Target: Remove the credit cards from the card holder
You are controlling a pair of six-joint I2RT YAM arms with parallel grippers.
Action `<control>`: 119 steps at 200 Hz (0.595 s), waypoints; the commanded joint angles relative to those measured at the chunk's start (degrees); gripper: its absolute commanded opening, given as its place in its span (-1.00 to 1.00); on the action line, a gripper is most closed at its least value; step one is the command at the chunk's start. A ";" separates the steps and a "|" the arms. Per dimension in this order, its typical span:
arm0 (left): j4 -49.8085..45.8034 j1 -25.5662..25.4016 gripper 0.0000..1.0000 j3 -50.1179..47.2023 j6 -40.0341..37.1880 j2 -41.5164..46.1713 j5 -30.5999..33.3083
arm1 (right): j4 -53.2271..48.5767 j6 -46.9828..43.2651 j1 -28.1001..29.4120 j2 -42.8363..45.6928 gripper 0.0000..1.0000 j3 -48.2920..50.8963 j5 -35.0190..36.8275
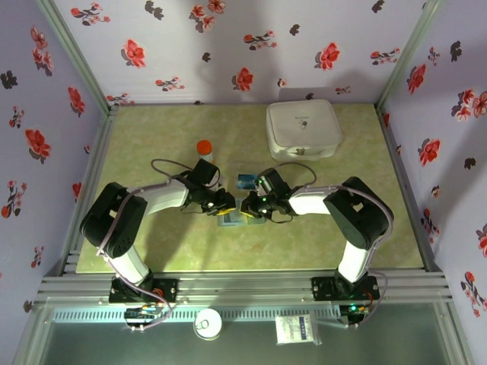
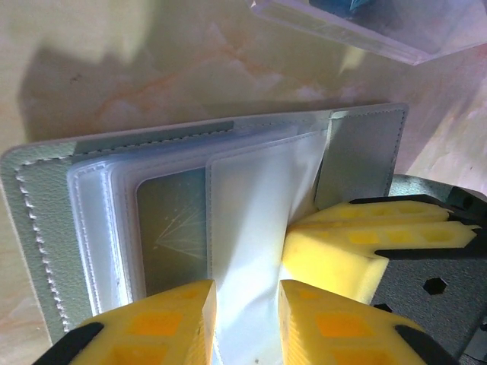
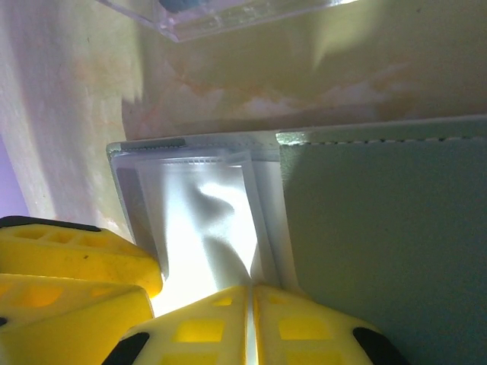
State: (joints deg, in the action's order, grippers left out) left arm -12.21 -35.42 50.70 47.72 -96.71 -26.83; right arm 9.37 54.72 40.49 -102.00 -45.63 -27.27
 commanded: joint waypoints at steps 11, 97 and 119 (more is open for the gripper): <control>-3.35 -0.50 -0.39 1.51 -0.44 1.72 2.37 | 1.73 1.44 -0.63 0.27 -0.80 2.08 0.81; -1.80 -0.80 -0.24 1.19 1.20 1.08 0.71 | 10.39 5.15 -1.86 -0.58 -0.90 6.06 -1.79; -1.34 -1.17 -0.24 1.25 1.49 0.77 0.57 | 11.97 5.79 -1.99 -0.77 -0.92 6.75 -2.31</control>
State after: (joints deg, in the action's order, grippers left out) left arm -14.06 -35.86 50.96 48.10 -95.72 -25.10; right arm 19.68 58.81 39.20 -102.00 -40.45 -29.87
